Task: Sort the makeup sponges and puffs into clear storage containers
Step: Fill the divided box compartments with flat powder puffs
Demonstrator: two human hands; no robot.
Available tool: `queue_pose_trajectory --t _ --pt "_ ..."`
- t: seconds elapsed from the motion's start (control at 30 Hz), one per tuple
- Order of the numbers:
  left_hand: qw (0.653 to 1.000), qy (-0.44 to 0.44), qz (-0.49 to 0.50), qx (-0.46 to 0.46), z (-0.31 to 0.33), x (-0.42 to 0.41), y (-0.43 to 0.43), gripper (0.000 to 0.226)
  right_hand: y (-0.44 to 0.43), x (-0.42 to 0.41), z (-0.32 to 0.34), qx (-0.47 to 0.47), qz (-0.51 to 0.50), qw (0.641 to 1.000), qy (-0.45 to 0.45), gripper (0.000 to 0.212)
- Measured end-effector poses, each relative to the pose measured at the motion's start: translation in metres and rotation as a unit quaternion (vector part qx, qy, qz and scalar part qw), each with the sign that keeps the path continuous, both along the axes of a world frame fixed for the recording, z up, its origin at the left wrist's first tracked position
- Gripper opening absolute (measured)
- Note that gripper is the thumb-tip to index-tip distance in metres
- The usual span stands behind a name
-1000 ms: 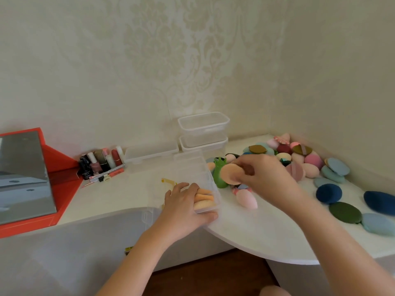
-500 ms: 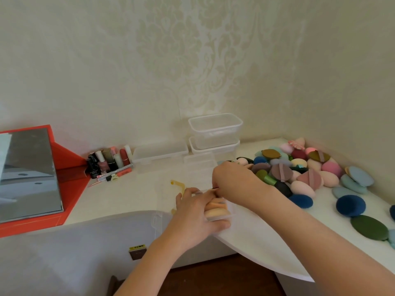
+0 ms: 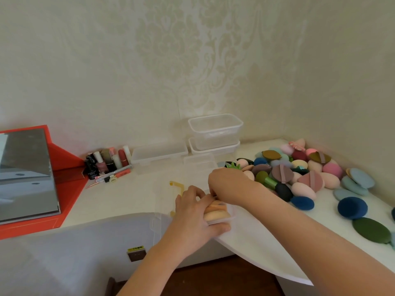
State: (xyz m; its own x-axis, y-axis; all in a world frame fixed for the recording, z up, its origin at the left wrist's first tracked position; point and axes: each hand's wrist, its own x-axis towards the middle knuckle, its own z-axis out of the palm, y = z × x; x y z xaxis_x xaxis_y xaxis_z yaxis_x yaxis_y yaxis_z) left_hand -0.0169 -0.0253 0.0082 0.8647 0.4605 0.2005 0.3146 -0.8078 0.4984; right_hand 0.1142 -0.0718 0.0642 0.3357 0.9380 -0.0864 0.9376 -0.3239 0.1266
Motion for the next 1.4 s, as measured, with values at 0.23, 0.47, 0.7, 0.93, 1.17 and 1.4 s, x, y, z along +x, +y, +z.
queue_pose_trajectory --t 0.23,0.47,0.7,0.93,1.17,1.4 --pt "0.999 -0.005 -0.010 0.043 0.000 0.000 0.002 0.056 0.008 -0.006 0.004 -0.002 -0.036 0.999 -0.010 0.035" --pt "0.999 0.045 -0.010 0.024 0.005 0.003 0.008 0.062 0.003 -0.002 0.004 -0.022 -0.010 0.999 0.034 0.030" --pt "0.997 0.067 0.013 0.026 0.012 0.002 0.005 0.056 0.004 0.001 0.033 -0.183 0.014 0.979 0.088 0.027" --pt "0.998 0.063 0.021 0.000 0.021 -0.003 -0.002 0.069 -0.064 0.036 0.032 0.172 -0.021 0.913 0.369 0.015" --pt "0.994 0.102 0.017 0.023 0.018 0.001 0.001 0.060 -0.109 0.101 0.014 0.277 -0.265 0.913 0.137 0.013" --pt "0.984 0.158 0.022 0.082 0.020 0.005 0.003 0.073 -0.111 0.105 -0.015 0.236 -0.248 0.930 0.131 0.018"
